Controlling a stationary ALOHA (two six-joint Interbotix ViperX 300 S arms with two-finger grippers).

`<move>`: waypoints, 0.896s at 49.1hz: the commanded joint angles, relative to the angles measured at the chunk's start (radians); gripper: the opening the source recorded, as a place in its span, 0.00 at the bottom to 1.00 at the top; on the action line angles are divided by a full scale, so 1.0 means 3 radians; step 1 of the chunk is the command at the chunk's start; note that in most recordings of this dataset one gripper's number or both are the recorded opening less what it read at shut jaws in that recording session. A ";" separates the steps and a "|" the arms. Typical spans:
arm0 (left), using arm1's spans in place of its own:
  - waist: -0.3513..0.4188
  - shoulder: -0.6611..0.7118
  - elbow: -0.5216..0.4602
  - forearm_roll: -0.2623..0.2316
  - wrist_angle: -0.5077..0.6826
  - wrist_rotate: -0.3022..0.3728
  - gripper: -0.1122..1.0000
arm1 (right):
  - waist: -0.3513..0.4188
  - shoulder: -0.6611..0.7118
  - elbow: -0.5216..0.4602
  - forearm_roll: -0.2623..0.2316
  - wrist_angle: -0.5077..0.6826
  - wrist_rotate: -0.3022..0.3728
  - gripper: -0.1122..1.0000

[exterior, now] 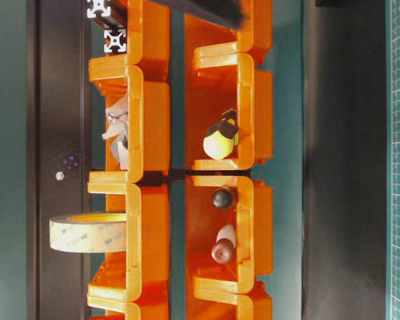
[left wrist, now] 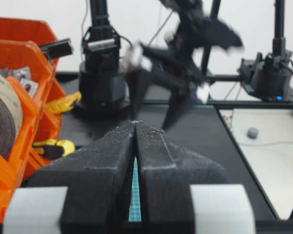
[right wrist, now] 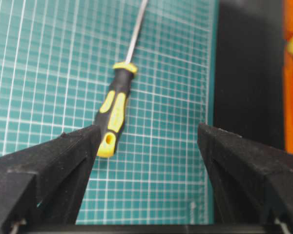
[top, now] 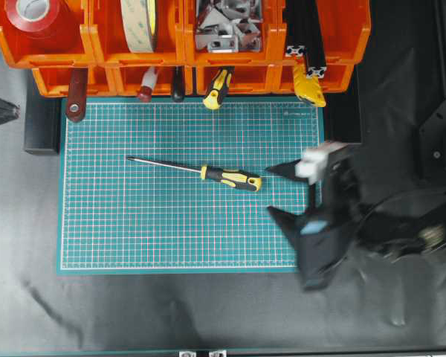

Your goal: Pick screwdriver from container rack with right arm.

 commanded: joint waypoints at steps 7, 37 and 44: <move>-0.0010 0.0036 -0.0077 0.0010 0.0082 -0.0005 0.10 | 0.0010 -0.0931 0.0343 -0.0174 -0.0245 0.0629 0.80; 0.0000 0.0061 -0.0072 0.0010 0.0240 -0.0010 0.10 | -0.0036 -0.2756 0.1166 -0.0440 -0.0348 0.1079 0.79; 0.0000 0.0061 -0.0077 0.0010 0.0240 0.0000 0.10 | -0.0041 -0.2940 0.1283 -0.0445 -0.0353 0.1079 0.79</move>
